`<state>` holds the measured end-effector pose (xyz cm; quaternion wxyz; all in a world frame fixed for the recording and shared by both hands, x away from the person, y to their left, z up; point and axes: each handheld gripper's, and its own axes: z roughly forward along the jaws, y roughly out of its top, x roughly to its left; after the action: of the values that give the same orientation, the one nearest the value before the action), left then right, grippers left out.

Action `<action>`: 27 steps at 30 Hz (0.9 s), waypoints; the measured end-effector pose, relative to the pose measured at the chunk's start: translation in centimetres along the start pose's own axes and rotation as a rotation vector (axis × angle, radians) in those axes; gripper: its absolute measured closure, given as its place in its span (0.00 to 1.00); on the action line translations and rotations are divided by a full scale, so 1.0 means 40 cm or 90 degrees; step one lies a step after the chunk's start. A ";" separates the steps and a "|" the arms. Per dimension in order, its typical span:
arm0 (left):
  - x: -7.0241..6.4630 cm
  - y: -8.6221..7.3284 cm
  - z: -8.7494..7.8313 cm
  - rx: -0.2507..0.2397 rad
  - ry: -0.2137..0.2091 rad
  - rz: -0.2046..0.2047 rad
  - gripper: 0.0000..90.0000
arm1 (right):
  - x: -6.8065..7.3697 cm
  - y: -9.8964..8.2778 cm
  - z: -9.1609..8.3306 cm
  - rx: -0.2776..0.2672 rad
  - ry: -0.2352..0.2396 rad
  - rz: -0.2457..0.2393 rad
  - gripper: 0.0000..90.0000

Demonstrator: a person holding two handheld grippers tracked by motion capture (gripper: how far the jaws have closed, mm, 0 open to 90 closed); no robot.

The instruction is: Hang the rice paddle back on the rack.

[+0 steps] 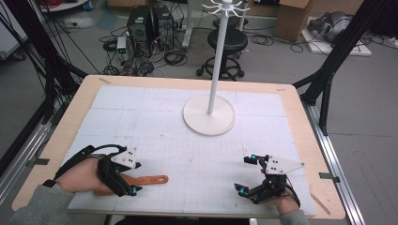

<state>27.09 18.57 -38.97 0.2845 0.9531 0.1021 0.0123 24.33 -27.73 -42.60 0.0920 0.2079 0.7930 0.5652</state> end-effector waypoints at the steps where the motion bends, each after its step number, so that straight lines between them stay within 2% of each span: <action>1: 0.002 0.005 0.003 0.005 0.000 0.002 0.26 | 0.000 -0.001 0.000 0.004 0.001 -0.001 0.01; 5: 0.013 0.025 0.018 0.037 -0.012 0.000 0.31 | 0.002 0.001 -0.003 -0.006 -0.007 -0.004 0.01; 11: 0.024 0.043 0.041 0.072 -0.028 -0.003 0.34 | 0.000 -0.001 -0.002 -0.001 0.000 -0.001 0.01; 20: 0.028 0.042 0.060 0.103 -0.035 0.008 0.42 | 0.000 -0.001 -0.001 0.002 0.002 0.002 0.01; 23: 0.032 0.041 0.066 0.126 -0.036 0.018 0.45 | 0.000 -0.001 -0.001 0.003 0.002 0.005 0.01; 27: 0.032 0.039 0.076 0.152 -0.035 0.017 0.51 | -0.001 -0.001 -0.001 0.002 0.003 0.003 0.01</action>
<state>28.88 15.91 -40.73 0.1713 0.9815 0.0825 -0.0223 24.32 -27.80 -42.63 0.0883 0.2087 0.7937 0.5646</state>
